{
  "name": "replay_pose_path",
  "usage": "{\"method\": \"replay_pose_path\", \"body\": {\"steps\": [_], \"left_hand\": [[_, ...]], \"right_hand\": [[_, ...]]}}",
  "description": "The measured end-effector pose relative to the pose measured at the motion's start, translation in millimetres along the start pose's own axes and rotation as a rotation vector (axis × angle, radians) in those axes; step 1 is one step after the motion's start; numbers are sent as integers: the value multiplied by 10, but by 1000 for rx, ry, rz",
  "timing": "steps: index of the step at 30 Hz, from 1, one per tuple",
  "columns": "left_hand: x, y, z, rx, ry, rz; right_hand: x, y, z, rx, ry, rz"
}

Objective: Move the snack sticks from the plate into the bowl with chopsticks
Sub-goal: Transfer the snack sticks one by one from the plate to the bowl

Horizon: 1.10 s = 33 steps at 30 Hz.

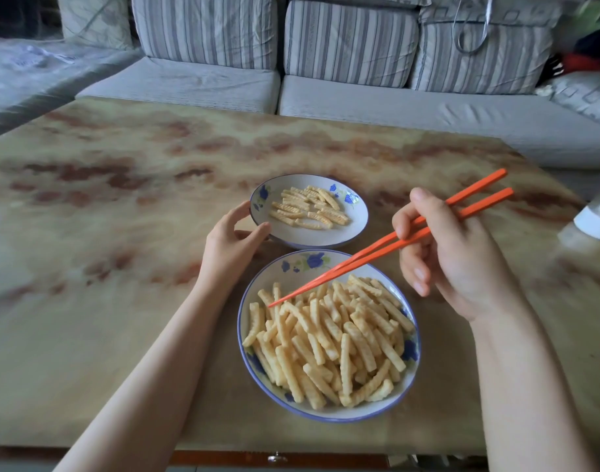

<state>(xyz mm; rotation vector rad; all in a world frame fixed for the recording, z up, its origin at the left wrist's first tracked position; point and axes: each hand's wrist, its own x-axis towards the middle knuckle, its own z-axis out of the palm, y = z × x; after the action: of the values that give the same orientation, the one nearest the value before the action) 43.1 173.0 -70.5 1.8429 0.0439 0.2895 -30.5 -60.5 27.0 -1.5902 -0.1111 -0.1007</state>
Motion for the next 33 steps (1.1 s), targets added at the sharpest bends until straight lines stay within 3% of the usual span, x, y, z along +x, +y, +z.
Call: {"method": "replay_pose_path", "body": {"steps": [5, 17, 21, 27, 33], "left_hand": [[3, -16, -1, -4, -9, -11], [11, -20, 0, -6, -5, -23], [4, -12, -1, -5, -3, -18], [11, -18, 3, -2, 3, -17], [11, -20, 4, -12, -2, -39]], "right_hand": [[27, 25, 41, 43, 69, -31], [105, 20, -13, 322, 423, -158], [140, 67, 15, 188, 515, -229], [227, 257, 201, -68, 421, -212], [262, 328, 275, -77, 366, -208]]}}
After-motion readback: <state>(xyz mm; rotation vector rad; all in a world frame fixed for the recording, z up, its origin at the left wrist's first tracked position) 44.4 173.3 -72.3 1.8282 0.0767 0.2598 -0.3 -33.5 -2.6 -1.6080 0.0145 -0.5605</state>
